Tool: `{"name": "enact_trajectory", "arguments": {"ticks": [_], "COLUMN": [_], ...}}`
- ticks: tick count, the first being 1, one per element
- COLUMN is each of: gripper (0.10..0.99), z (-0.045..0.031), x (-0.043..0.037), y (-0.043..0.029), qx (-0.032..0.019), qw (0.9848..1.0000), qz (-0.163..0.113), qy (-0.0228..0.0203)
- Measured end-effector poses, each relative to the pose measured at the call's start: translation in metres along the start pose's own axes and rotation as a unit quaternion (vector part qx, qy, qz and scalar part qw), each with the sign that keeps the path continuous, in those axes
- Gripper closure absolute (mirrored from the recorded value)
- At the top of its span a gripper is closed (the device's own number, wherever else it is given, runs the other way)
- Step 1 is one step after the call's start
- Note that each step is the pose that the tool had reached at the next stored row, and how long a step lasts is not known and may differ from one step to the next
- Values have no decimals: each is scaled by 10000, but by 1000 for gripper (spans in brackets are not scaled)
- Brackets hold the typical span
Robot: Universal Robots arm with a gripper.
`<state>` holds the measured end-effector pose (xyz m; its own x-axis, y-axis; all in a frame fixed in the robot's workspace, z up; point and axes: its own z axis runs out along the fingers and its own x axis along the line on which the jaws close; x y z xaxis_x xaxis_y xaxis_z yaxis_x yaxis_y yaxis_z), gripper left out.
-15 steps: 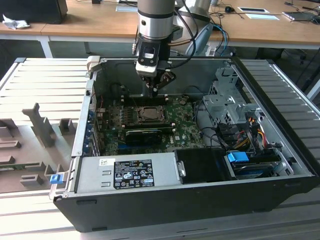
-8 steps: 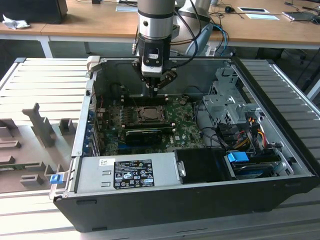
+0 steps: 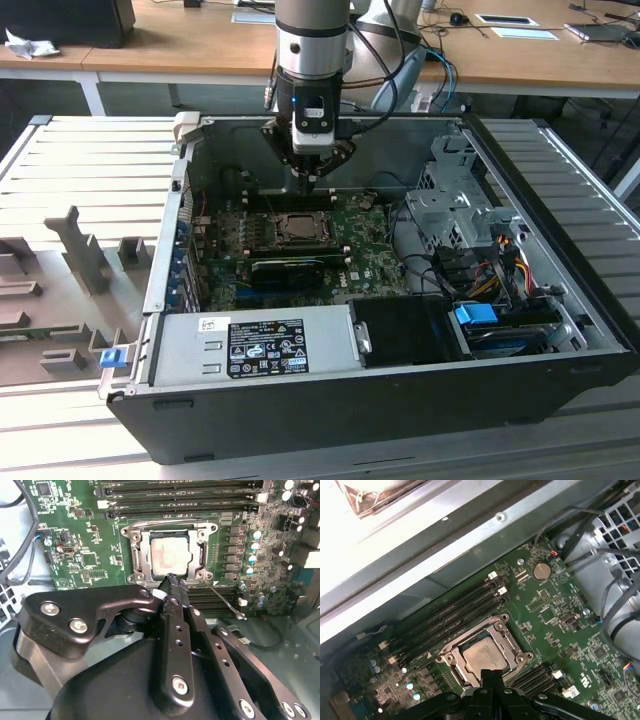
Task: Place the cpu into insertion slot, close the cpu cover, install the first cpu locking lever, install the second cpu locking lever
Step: 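Install the first cpu locking lever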
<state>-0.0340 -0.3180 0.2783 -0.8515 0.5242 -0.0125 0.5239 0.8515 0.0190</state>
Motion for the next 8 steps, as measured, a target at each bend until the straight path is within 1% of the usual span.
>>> {"name": "enact_trajectory", "arguments": {"ticks": [4,8], "gripper": [980,980], "z": [0,0], "x": [0,0], "y": [0,0], "qx": [-2,-4], "qw": [9999,9994], "qz": [-136,-339], "qy": [3,6]}}
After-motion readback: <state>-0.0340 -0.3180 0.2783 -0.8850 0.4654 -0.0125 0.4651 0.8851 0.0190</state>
